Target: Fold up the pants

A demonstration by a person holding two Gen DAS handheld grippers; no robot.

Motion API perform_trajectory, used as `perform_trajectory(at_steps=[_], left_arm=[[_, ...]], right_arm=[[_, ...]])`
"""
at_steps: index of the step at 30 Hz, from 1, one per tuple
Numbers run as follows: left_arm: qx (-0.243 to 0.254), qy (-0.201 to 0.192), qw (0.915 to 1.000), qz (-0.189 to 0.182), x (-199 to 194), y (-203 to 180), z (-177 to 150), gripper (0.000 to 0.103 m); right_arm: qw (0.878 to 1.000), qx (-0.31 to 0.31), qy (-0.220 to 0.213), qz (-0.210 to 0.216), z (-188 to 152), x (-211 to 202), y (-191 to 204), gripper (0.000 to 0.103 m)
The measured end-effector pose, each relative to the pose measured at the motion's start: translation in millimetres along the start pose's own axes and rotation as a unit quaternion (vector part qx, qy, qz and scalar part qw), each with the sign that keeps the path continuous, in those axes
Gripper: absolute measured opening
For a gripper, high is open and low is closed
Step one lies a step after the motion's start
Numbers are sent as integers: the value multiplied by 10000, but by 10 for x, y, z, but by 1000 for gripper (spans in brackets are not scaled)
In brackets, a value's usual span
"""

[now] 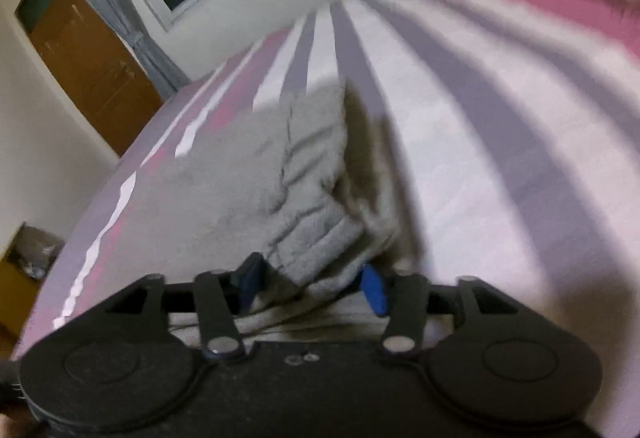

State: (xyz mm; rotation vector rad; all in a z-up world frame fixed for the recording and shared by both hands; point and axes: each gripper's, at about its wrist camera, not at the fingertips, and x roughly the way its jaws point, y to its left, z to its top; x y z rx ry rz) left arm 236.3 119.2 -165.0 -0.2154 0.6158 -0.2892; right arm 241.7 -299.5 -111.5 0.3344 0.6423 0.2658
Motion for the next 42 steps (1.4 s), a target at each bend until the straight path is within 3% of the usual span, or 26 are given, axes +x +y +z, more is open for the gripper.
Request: perform_trajectory(at_steps=[2,4,7,9,10,12,13,14,16,19,21,22,24,25,26,27,29,31,32,33,35,42], left_arm=[[-392,-431,9982,-104,-30,62,159,98],[-720,-574,9953,-303,125,75,333,99],[-679,-168,9972,-278,552,0,443,99],[-393,585,9975,105,935,-34,410,99],[-315,679,9971,113,1014,-32,393,99],[-289,546,9981,73,986,-33,474,99],[-233,393,9989,35,961,-33,534,99],[-208,196,9996,-33,953,-21,615,99],[-243,114,9996,-74,1049,-1,768,99],[-172,194,9997,50,1370,25,963,100],[-50,761,9969,179,1665,45,957,102],[-16,865,9960,206,1737,44,931,103],[54,735,9970,236,1735,17,1037,103],[112,555,9982,221,1709,-3,1098,103],[129,370,9991,138,1701,-32,1146,103],[99,274,9996,51,1722,-29,1199,103],[67,329,9993,153,1878,-25,1301,103],[68,787,9961,403,2167,-15,1318,103],[-4,989,9942,413,2287,8,1286,103],[-11,886,9952,413,2310,6,1267,103],[65,845,9955,423,2319,-12,1256,103],[134,773,9960,434,2279,-23,1202,103]], right_arm=[[9985,-353,-427,-32,93,-138,30,68],[9972,-473,-580,54,172,-114,62,67],[9932,-993,-602,-115,235,115,223,66],[9880,-1337,-97,-767,175,434,235,66],[9839,-1380,257,-1102,143,565,154,70],[9920,-802,414,-878,216,593,-59,76],[9933,-744,394,-789,261,551,-72,75],[9937,-806,195,-749,310,475,-58,70],[9941,-919,-134,-562,468,399,-11,69],[9939,-977,-215,-472,712,590,56,69],[9882,-1217,331,-870,730,930,39,75],[9851,-1216,743,-964,720,1106,-23,76],[9871,-1000,875,-892,811,1162,-134,88],[9879,-1049,803,-816,896,1107,-129,85],[9892,-1110,614,-733,956,1036,-105,70],[9901,-1189,388,-630,1000,935,-58,63],[9918,-1194,134,-432,1083,855,-5,64],[9899,-1327,266,-427,1080,1001,21,69],[9853,-1454,607,-666,1034,1169,30,78],[9810,-1492,936,-811,981,1335,-2,79],[9868,-1158,879,-718,955,1419,-135,81],[9922,-862,675,-589,881,1406,-323,87]])
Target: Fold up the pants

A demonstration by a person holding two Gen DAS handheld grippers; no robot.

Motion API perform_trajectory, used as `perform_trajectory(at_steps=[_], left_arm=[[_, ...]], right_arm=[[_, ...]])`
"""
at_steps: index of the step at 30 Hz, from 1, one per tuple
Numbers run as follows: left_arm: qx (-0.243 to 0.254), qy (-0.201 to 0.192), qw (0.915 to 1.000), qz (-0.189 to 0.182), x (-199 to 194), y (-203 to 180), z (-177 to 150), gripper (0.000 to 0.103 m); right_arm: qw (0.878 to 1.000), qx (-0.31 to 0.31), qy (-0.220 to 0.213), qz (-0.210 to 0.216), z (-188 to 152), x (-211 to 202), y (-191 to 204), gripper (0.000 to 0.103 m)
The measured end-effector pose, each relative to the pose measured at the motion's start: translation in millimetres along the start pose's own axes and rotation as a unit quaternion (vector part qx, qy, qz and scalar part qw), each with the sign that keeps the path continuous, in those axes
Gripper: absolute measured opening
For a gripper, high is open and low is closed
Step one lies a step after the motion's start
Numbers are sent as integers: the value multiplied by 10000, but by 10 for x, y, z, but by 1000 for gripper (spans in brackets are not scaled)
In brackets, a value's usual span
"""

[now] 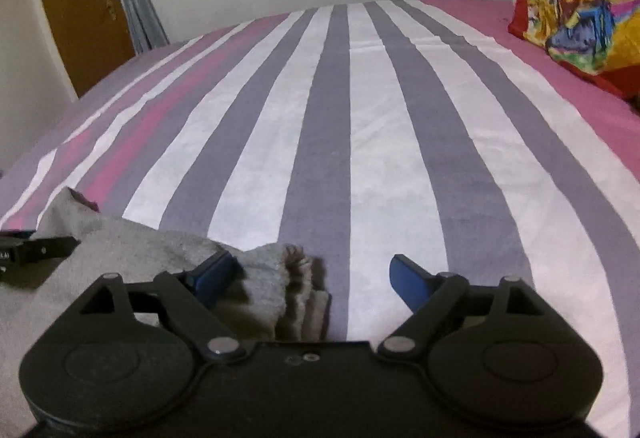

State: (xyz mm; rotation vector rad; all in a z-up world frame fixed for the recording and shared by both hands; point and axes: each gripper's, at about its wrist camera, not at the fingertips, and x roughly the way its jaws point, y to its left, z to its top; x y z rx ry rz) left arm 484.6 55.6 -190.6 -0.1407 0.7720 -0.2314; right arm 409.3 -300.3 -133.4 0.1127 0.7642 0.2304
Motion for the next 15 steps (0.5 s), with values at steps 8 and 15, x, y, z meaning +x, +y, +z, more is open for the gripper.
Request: perform_trajectory(at_steps=[8,15], left_arm=[[-16,100,9999,118,-33,-20,16,103],[1,327,9990,306,-328,-99,-74,103]], right_arm=[[9998,-89,87,-123,88,12,106,89],[9983,-393,288,-311,123,-242,295,90]])
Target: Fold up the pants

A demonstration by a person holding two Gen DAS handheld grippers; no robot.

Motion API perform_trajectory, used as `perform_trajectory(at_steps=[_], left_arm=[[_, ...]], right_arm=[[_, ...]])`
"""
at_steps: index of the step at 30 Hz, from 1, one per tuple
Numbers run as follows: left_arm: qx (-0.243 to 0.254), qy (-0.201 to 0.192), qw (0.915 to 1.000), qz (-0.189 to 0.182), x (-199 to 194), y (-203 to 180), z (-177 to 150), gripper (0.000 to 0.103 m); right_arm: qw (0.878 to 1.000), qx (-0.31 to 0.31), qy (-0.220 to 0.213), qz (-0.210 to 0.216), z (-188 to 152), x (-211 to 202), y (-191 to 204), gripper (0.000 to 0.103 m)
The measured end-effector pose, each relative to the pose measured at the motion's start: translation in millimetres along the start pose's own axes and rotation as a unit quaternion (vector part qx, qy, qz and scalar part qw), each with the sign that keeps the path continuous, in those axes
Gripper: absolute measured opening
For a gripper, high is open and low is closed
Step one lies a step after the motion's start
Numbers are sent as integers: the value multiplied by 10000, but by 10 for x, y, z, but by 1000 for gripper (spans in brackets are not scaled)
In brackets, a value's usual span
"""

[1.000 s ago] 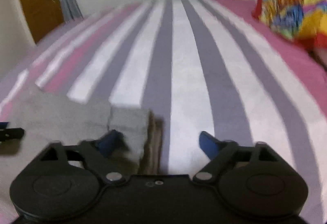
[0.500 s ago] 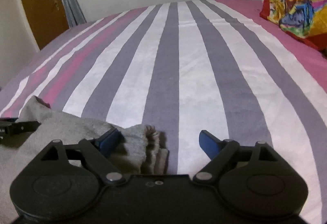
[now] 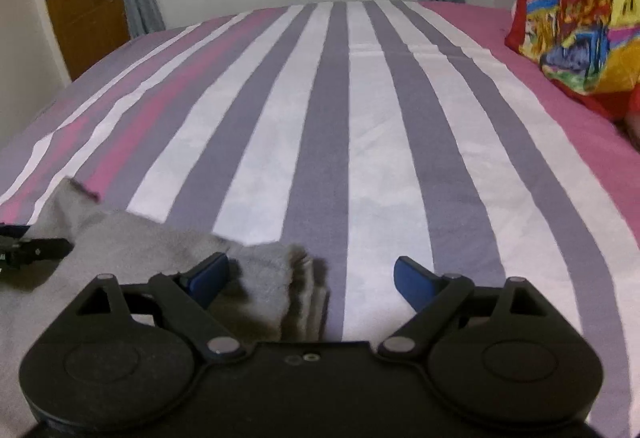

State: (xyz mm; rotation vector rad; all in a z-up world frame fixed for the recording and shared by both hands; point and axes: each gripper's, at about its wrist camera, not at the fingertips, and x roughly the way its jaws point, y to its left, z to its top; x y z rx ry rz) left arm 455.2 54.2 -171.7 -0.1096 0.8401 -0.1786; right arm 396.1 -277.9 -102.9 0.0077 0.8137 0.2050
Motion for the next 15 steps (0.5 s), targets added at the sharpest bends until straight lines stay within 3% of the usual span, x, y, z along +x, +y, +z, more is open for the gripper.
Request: perform_trajectory(at_steps=[5,15], left_arm=[[323,102,9994,3,-282,-110,-267,103],[41,80,9999,-121,-664,-77,-718,103]], right_arm=[[10000,-50,-48,64,-180,-287,54,89],[9998,-128,144,83,-551,-573,133,86]])
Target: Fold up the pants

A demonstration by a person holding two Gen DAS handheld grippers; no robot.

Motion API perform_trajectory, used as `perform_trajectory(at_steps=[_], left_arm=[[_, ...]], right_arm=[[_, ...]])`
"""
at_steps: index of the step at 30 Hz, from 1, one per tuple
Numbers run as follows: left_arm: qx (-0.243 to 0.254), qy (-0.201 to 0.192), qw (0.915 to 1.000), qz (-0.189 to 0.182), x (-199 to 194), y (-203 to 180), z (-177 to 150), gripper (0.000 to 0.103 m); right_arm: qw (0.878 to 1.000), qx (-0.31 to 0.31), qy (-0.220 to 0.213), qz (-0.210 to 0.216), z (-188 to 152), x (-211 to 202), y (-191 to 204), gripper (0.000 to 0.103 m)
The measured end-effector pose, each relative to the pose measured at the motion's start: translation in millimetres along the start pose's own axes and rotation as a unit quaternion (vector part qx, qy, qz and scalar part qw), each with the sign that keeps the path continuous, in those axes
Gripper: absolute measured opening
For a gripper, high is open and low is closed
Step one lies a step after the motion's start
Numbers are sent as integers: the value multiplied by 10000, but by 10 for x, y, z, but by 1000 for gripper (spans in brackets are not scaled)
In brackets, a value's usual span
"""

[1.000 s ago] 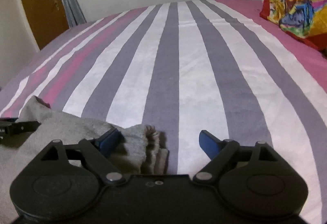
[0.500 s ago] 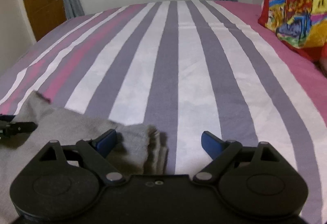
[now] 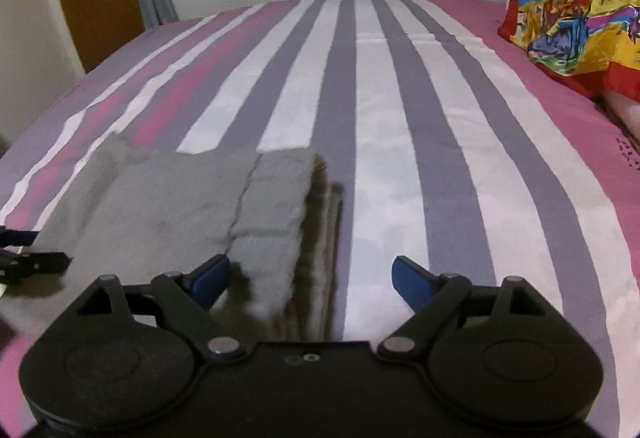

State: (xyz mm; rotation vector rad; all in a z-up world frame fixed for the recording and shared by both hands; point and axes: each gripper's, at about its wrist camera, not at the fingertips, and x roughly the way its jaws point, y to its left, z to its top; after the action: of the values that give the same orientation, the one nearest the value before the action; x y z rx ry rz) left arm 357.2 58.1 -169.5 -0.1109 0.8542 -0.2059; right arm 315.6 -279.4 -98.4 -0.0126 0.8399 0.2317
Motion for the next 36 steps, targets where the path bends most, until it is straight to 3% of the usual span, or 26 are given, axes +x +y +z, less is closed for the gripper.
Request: perform_trajectory(at_steps=[3,8,10,12,13,14,17,19,25,28,30,34,36], left_arm=[[-68,-8,10000,-37,-103,-9,-92,103],[-284,-164,9994,-124,-260,55,-312,103],[-462,-167,9987,-140,-269,87,-328,103],[-480,-365,9982,-44,-381,64,-363,103],[-454,-561,9974,-37,-467,65,-409,103],[-451,-733,9963,-29,-550,82,-473,103],[-560,-991,9935,-93,-736,217,-700,103],[-537,-931,9942,-98,-786,275,-800,103],[224,-674,9975,33,-687,119,-821,103],[374,-570,9957,632,-537,87,-746,103],[242,-627,9956,660,-511,135,-727,103],[196,-710,9954,621,-470,174,-816,103],[140,-726,9955,596,-461,185,-826,103]], right_arm=[[9999,151,65,-30,-132,-12,-35,86],[9974,407,-549,221,-232,-351,-56,79],[9997,201,-133,51,-314,-174,-17,80],[9980,565,-206,182,-337,-186,-93,79],[9964,718,-378,250,-331,-260,-127,74],[9939,845,-606,375,-342,-358,-152,61],[9853,1252,-882,758,-420,-501,-272,55],[9775,1585,-955,1009,-510,-538,-401,54],[9566,2282,-736,1656,-713,-312,-524,56],[9425,2597,-716,1977,-785,-204,-495,70],[9381,2673,-790,2055,-805,-195,-445,76],[9260,2903,-726,2299,-754,-80,-468,71],[9312,2776,-615,2279,-698,1,-407,58]])
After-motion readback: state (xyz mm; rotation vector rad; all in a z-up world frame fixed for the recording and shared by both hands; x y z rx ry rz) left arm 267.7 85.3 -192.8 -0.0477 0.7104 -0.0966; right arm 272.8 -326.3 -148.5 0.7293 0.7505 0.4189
